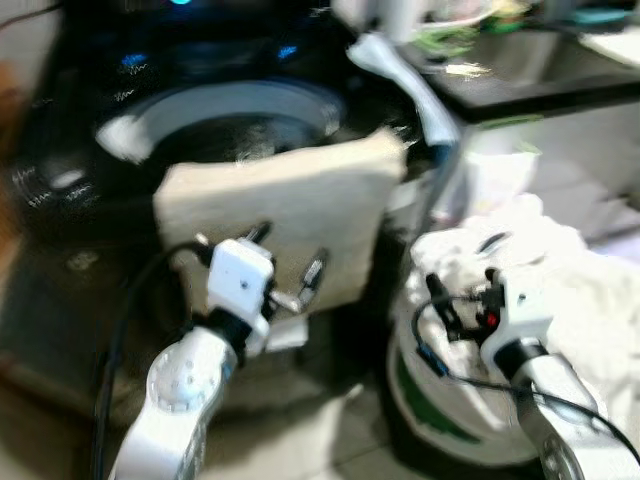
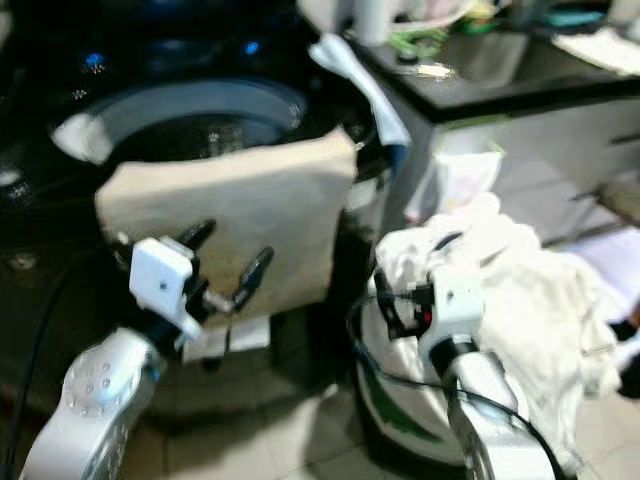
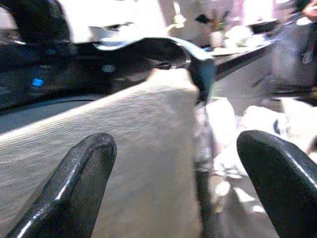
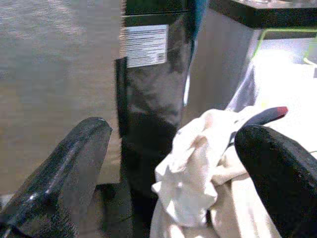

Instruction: Clothes washing

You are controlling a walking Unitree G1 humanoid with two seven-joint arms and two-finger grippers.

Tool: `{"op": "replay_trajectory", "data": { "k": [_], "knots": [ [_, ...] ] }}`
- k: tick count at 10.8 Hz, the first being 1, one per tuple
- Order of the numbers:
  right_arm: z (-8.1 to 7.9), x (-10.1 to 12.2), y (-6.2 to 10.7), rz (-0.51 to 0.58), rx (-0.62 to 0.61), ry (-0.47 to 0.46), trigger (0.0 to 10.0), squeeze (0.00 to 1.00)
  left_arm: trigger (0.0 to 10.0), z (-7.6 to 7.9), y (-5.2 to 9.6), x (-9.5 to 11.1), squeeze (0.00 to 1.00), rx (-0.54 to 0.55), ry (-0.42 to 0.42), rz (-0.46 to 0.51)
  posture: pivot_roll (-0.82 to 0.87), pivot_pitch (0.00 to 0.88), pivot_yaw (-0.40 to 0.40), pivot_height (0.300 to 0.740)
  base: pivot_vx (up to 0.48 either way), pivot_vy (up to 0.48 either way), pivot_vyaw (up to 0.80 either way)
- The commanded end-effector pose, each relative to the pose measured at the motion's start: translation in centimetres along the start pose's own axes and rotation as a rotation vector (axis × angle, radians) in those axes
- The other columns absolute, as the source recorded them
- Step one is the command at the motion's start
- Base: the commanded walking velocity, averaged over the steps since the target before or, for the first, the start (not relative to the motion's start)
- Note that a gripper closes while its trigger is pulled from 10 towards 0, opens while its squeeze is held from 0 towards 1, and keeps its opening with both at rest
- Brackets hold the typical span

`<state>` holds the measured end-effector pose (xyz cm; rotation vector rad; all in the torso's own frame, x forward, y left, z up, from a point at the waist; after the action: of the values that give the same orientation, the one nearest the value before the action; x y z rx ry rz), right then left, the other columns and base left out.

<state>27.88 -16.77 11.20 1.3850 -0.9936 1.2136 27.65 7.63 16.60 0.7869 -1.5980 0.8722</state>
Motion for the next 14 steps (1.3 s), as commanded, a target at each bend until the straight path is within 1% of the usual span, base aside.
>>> {"op": "replay_trajectory", "data": {
  "k": [1,2,3,4,5,6,7,8,9,10,11,14],
  "knots": [
    [-0.5,1.1,0.0,0.04,0.025,-0.004,10.0,0.0,10.0,0.1,0.4,0.6,0.0,-0.023,0.005,0.016,-0.05,0.0,0.029,0.719,0.458,0.0,0.0],
    [-0.6,1.1,0.0,0.042,0.032,-0.007,10.0,0.0,10.0,1.3,1.8,0.7,0.0,-0.118,0.031,0.007,-0.05,0.0,0.024,0.719,0.458,0.0,0.0],
    [-0.8,1.4,0.0,0.053,0.052,-0.01,10.0,0.0,10.0,1.7,2.5,0.8,0.0,-0.153,0.035,-0.002,-0.04,0.0,0.019,0.719,0.458,0.0,0.0],
    [-1.3,2.0,0.1,0.081,0.081,-0.021,10.0,0.0,10.0,1.8,2.9,1.2,0.0,-0.17,0.045,0.003,-0.04,0.0,0.016,0.719,0.439,0.0,0.0],
    [-2.7,4.3,0.8,0.169,0.175,-0.046,10.0,0.0,10.0,2.3,3.7,2.9,0.0,-0.213,0.113,0.029,-0.04,0.0,0.012,0.719,0.405,0.0,0.0],
    [-3.0,4.1,1.1,0.157,0.2,-0.045,10.0,0.0,10.0,2.2,4.3,3.4,0.0,-0.212,0.114,0.026,-0.04,0.0,0.006,0.719,0.0,0.0,0.0],
    [-2.6,3.3,0.9,0.13,0.177,-0.028,10.0,0.0,10.0,0.8,4.0,2.5,0.0,-0.146,0.057,0.012,-0.03,0.0,0.001,0.719,0.0,0.0,0.0],
    [-2.4,2.6,0.6,0.097,0.155,-0.014,10.0,0.0,10.0,-0.5,3.7,0.8,0.0,-0.07,0.013,-0.033,-0.03,0.0,0.002,0.719,0.0,0.0,0.0],
    [-2.6,2.6,0.6,0.094,0.16,-0.016,10.0,0.0,10.0,0.1,4.1,0.3,0.0,-0.108,0.034,-0.054,-0.04,0.0,0.001,0.719,0.0,0.0,0.0],
    [-2.7,2.7,0.7,0.095,0.17,-0.02,10.0,0.0,10.0,0.6,4.4,0.6,0.0,-0.133,0.053,-0.06,-0.03,0.0,-0.002,0.719,0.0,0.0,0.0],
    [-2.6,2.6,0.7,0.093,0.168,-0.019,10.0,0.0,10.0,0.8,4.3,1.0,0.0,-0.147,0.028,-0.04,-0.03,0.0,-0.002,0.719,0.0,0.0,0.0],
    [-2.3,2.5,0.5,0.086,0.14,-0.015,10.0,0.0,10.0,1.3,4.0,0.7,0.0,-0.156,0.02,-0.039,-0.03,0.0,0.002,0.719,0.0,-0.447,0.0]
  ]
}}
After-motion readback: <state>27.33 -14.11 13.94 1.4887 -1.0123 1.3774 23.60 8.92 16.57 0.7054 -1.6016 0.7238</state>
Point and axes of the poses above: a point about 5 cm out from each wrist's last joint towards the gripper, its own y axis pointing back from the gripper into the wrist, its own x axis along the axis of the wrist's last joint, z = x × y, the point moved 6 cm from there along -y, pointing out of the wrist towards the gripper
